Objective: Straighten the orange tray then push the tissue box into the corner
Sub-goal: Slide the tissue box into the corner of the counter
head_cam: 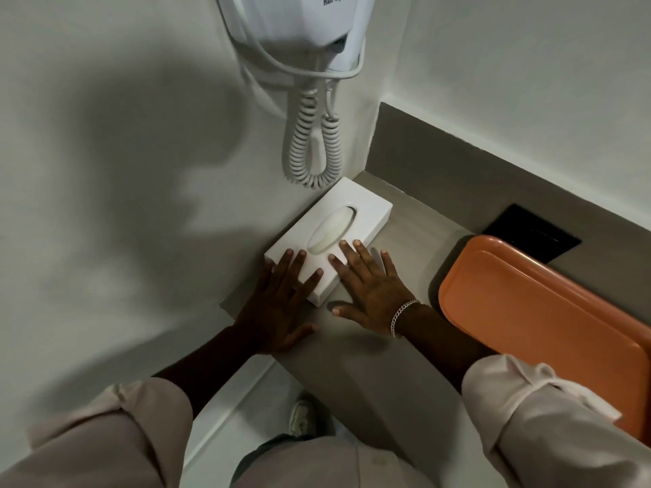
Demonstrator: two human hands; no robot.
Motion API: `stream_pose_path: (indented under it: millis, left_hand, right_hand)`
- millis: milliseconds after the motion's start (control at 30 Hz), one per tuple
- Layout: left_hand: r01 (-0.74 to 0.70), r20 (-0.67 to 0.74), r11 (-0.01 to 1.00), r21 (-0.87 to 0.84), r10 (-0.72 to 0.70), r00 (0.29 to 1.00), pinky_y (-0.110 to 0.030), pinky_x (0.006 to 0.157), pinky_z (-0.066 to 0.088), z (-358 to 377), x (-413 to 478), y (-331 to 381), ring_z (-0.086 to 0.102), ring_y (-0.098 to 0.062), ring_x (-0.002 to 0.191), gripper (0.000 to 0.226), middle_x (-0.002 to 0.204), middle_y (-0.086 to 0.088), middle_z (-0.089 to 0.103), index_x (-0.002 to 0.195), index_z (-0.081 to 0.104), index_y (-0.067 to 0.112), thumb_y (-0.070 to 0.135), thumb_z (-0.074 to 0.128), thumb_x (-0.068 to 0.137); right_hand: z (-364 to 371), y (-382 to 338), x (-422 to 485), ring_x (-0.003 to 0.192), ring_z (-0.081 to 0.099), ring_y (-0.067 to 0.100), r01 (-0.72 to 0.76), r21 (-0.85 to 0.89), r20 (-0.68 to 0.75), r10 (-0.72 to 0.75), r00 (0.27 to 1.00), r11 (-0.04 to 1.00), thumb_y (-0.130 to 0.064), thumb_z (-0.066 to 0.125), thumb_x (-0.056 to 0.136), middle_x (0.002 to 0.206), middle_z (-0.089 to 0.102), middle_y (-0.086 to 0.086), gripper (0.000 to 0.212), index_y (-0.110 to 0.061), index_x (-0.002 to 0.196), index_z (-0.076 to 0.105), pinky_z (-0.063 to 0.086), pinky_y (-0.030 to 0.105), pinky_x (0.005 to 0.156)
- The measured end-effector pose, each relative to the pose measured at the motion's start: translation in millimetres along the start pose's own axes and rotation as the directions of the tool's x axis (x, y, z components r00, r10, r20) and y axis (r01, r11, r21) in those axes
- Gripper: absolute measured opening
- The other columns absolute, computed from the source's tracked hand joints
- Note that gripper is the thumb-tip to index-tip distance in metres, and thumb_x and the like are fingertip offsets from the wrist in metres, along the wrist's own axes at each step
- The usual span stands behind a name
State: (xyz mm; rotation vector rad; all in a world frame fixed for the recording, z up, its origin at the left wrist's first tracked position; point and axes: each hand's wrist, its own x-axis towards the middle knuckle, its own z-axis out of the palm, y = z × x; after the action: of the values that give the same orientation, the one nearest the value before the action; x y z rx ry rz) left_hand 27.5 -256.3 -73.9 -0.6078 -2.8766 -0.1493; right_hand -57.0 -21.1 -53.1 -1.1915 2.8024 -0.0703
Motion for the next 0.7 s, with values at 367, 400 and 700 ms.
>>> stream_pose_path:
  millis: [367,400,700]
  left_hand:
    - [-0.029,0.059,0.999,-0.032,0.030,0.998,-0.070,0.114,0.016,6,61,-16,0.004,-0.043,0.151,0.095,0.163,-0.023,0.011,0.154,0.018,0.017,0.077,0.039,0.083]
    - [-0.027,0.056,0.999,-0.028,0.029,0.998,-0.070,0.114,0.016,7,65,-16,0.005,-0.043,0.151,0.096,0.163,-0.024,0.012,0.154,0.018,0.016,0.077,0.040,0.083]
    - [-0.050,0.055,0.998,-0.037,0.052,0.997,-0.071,0.113,0.019,16,103,-20,0.007,-0.044,0.151,0.096,0.162,-0.025,0.015,0.154,0.013,0.018,0.076,0.042,0.083]
  right_hand:
    - [-20,43,25,0.154,-0.015,0.027,-0.068,-0.002,0.103,0.068,0.992,0.998,-0.081,0.028,0.086,0.167,-0.017,0.004,0.095,-0.032,0.157,-0.012,0.002,0.061,0.120]
    - [-21,47,27,0.154,-0.015,0.028,-0.072,0.002,0.110,0.071,0.991,0.997,-0.081,0.029,0.087,0.167,-0.018,0.005,0.095,-0.031,0.157,-0.012,0.002,0.060,0.120]
    - [-31,76,44,0.154,-0.017,0.027,-0.130,0.040,0.154,0.122,0.980,0.991,-0.074,0.038,0.089,0.167,-0.021,0.005,0.095,-0.030,0.157,-0.012,0.005,0.056,0.122]
